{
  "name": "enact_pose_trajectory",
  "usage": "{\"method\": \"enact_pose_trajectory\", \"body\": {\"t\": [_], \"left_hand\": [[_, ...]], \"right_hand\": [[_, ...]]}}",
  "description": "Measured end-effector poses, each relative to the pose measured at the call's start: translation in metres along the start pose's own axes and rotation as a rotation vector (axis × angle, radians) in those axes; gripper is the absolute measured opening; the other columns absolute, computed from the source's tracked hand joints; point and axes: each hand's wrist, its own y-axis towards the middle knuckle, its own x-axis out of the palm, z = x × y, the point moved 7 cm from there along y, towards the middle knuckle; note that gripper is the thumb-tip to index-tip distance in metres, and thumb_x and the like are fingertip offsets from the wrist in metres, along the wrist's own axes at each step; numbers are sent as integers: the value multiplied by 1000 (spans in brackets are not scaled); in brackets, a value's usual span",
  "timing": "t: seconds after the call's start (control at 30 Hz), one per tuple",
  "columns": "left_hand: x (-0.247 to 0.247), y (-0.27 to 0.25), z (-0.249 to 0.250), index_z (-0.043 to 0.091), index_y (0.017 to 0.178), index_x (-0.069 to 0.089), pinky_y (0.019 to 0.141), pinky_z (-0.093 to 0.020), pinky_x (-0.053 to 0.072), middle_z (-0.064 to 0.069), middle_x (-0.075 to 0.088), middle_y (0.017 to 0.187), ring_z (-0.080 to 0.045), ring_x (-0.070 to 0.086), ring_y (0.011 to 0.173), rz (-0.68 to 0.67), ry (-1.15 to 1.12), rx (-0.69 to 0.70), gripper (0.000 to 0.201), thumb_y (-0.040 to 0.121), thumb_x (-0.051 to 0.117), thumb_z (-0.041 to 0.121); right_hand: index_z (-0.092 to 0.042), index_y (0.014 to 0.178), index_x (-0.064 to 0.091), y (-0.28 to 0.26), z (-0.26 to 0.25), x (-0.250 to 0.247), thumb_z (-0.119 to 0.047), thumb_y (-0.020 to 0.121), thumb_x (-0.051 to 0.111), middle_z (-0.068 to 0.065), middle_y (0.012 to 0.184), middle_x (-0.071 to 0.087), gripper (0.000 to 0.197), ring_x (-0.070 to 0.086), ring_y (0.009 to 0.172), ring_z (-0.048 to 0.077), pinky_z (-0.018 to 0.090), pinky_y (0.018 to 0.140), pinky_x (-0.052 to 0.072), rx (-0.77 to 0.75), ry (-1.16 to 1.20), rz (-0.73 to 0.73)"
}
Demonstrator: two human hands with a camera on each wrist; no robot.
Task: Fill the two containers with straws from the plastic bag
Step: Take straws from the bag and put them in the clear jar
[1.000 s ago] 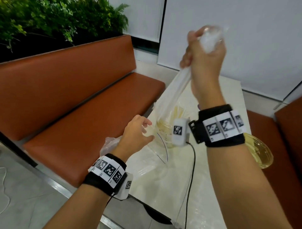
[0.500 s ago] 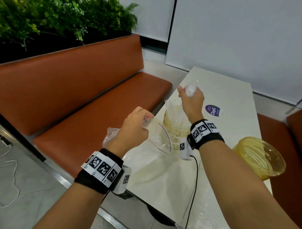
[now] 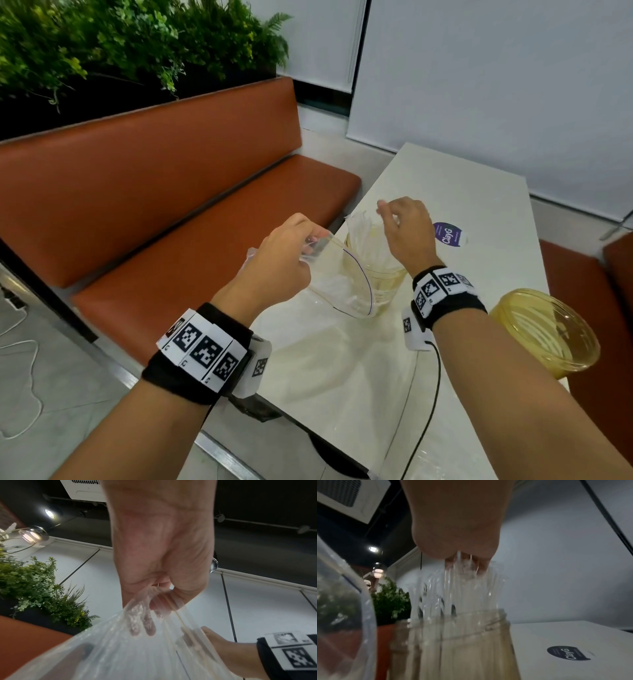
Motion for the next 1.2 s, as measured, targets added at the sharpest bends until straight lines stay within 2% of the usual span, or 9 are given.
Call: {"method": "enact_pose_trajectory", "body": {"t": [0.17,0.27,0.33,0.47,0.6,0.7,0.8,0.97,1.2], "left_hand": [[-2,1,3,33,115,60,73,-30,54,17,48,108,-10,56,99,-6,21,64,69,71,43,-18],[1,1,2,41,108,52,73,-29,53,19,46,110,-11,55,100,-14,29,60,70,72,48,-19],[6,2,-4,44,114,53,74,-40,56,24,45,112,-13,56,101,-24,43,43,74,71,56,-16],[13,3,-6,43,128,50,89,-56,52,28,43,120,-15,55,110,-43,24,36,81,72,54,-15],[14,6,-4,41,129,49,90,-52,53,26,43,123,-16,56,110,-14,27,77,77,75,53,-14],[15,4,0,26,134,55,89,-37,54,18,46,125,-16,56,112,-7,-8,112,69,78,62,-13],[18,1,3,20,139,54,91,-34,54,15,46,128,-14,54,114,-22,11,112,71,77,62,-15],[24,-6,-5,22,138,52,94,-43,52,18,44,130,-14,56,111,-40,21,67,72,76,63,-13],[26,-12,1,18,141,50,86,-34,55,16,43,131,-10,55,115,-80,-33,96,75,72,60,-8]], "right_hand": [[-14,120,72,6,-13,-26,-36,105,44,6,129,63,39,49,127,27,38,106,40,-63,-104,233],[-5,134,60,1,5,8,-35,107,40,16,138,58,46,50,131,34,44,110,40,68,-109,-166],[0,127,61,-6,6,15,-35,106,41,18,131,61,46,54,124,36,45,103,43,87,-127,-271],[-20,85,74,-8,-46,-35,-46,93,62,0,91,67,30,60,88,20,36,78,50,-127,-63,103],[-23,51,66,-40,-105,-9,-35,90,71,-4,52,66,41,60,48,15,27,54,53,-161,179,-621],[-30,90,76,-89,-128,28,-23,94,67,-11,89,73,12,64,80,17,18,70,41,-256,18,-962],[-9,134,52,-109,-120,56,-31,103,53,9,129,59,38,59,111,28,32,82,43,-274,-368,-983],[-10,144,40,-127,-99,83,-25,106,42,12,137,52,41,52,124,29,39,100,41,-390,-749,-1041],[-8,129,51,-120,-94,76,-28,108,37,13,115,62,32,63,101,33,36,74,45,-364,-595,-977]]}}
